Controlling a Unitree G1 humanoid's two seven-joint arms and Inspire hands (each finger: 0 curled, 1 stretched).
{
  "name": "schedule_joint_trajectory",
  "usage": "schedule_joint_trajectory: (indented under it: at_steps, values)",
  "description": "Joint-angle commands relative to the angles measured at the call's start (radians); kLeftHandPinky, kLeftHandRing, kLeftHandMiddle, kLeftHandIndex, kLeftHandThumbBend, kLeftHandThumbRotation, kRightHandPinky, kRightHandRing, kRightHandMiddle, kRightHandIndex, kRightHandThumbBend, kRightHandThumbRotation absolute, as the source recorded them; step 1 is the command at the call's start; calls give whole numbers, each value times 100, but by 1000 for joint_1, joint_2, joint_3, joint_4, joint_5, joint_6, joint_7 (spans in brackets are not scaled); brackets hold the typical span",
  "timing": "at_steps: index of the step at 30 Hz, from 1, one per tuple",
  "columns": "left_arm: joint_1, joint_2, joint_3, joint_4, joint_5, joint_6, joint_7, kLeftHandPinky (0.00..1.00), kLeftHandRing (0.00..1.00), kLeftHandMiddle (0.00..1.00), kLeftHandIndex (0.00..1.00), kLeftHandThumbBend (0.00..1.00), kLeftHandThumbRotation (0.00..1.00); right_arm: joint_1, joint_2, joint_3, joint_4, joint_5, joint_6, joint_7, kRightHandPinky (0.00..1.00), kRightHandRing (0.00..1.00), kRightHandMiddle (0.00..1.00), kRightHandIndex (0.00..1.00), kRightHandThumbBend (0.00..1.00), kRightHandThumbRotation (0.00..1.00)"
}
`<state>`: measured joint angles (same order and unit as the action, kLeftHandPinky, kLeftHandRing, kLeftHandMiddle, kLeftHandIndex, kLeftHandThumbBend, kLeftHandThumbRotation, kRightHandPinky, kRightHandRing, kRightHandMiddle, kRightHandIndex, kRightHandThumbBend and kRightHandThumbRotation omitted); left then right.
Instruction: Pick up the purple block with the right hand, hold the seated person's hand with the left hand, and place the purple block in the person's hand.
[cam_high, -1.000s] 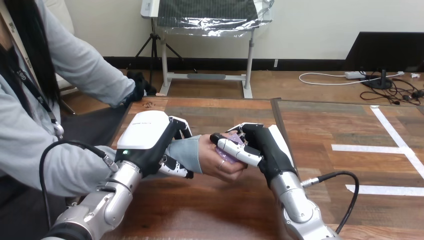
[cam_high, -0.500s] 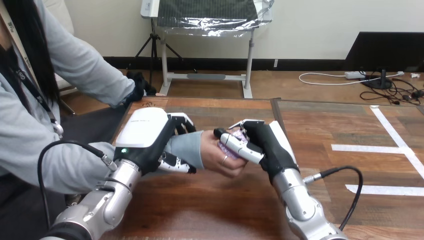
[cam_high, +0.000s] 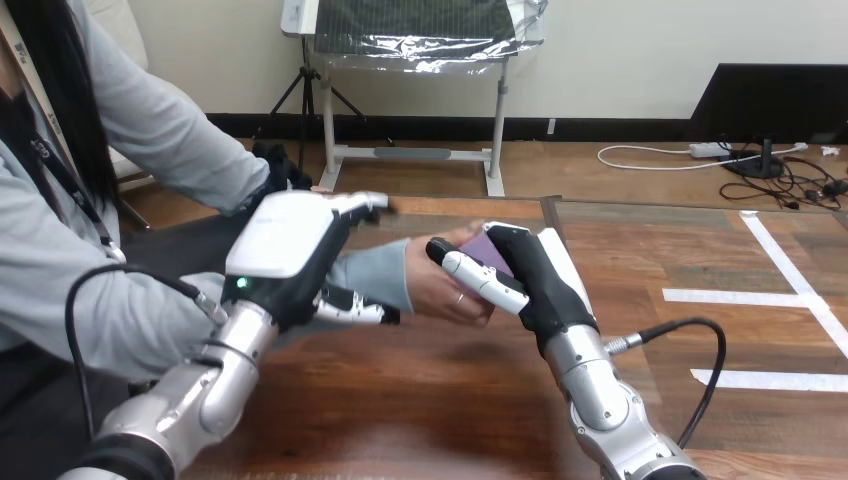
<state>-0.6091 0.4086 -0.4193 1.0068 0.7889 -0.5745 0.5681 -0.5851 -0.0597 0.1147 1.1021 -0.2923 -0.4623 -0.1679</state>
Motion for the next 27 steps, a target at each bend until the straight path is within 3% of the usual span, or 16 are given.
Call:
schedule_joint_trajectory:
  at_steps: [1, 6, 16, 27]
  values:
    - [-21, 38, 37, -94, -40, -22, 6, 91, 93, 93, 94, 99, 34, -67, -33, 12, -17, -17, -29, -15, 66, 71, 74, 78, 100, 81]
    - [-1, 56, 43, -115, -53, -42, 0, 97, 98, 98, 98, 100, 41, -65, -44, 12, -15, -16, -38, -7, 68, 75, 80, 85, 100, 86]
    - [40, 99, 48, -160, -52, -63, 13, 100, 100, 100, 100, 100, 52, -61, -65, 4, -9, -4, -62, 21, 78, 85, 89, 94, 100, 93]
    - [90, 129, 71, -212, -62, -88, 10, 97, 100, 100, 100, 100, 54, -57, -80, -4, 2, 6, -98, 32, 83, 91, 97, 99, 100, 97]
